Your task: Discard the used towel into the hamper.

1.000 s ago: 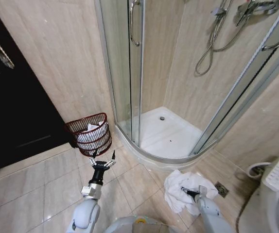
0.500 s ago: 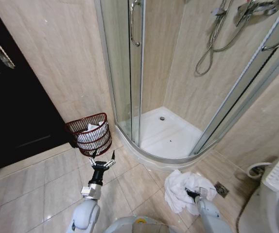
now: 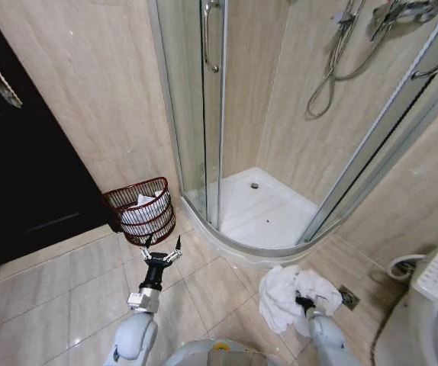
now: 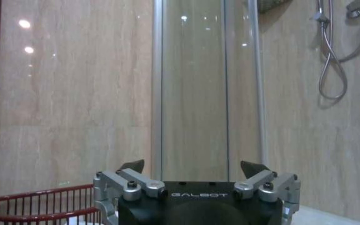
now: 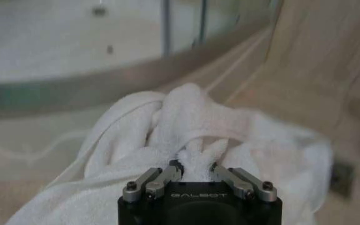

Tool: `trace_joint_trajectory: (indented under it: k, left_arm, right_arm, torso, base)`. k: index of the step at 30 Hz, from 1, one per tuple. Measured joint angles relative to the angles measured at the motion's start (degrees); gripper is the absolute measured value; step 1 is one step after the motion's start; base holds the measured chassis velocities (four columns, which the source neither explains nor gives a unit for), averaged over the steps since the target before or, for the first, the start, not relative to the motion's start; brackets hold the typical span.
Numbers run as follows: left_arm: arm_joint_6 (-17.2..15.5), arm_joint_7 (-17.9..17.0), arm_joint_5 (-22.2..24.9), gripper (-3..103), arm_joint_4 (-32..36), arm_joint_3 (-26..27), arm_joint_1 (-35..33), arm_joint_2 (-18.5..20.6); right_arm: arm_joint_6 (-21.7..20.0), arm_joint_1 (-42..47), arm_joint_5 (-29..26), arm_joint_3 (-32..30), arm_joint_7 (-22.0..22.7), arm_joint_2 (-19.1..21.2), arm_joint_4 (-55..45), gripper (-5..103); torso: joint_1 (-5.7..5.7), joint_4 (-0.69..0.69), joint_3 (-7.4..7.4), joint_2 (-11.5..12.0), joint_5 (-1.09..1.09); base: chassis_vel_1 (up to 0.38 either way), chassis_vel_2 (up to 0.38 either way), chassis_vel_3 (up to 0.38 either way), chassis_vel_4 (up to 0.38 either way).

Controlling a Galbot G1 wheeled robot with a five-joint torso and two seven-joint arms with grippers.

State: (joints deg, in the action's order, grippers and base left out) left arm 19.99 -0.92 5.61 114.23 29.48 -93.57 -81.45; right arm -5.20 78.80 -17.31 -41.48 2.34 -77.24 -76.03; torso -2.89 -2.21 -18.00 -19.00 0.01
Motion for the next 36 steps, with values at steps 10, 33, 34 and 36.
trace_joint_trajectory:
  k: [10,33,34,36]
  left_arm:
    - [0.8,0.0,0.1,100,-0.5,-0.4,0.2,-0.5]
    - [1.0,0.1,1.7,100,0.1,-0.2,-1.1,-0.9]
    - [1.0,0.1,1.7,100,0.2,-0.2,-1.1,-0.9]
    - [0.9,0.2,1.8,100,0.2,-0.2,-1.0,-0.9]
  right_arm:
    - [9.4,14.5,0.7,-4.9,0.1,0.0,-21.2,17]
    - [11.2,28.7,13.8,-2.1,5.6,-5.7,-57.7,17]
    - [11.0,28.6,13.9,-2.0,5.6,-5.6,-57.5,17]
    - [10.7,28.3,14.2,-1.8,5.6,-5.6,-57.4,17]
  torso:
    - [0.0,0.0,0.01,0.0,-0.02]
    - [0.01,0.0,0.01,0.0,-0.01]
    - [0.01,0.0,0.01,0.0,0.0]
    - [0.01,0.0,0.01,0.0,0.0]
  base:
    - [0.0,0.0,0.0,0.0]
    - [0.0,0.0,0.0,0.0]
    - [0.0,0.0,0.0,0.0]
    - [0.0,0.0,0.0,0.0]
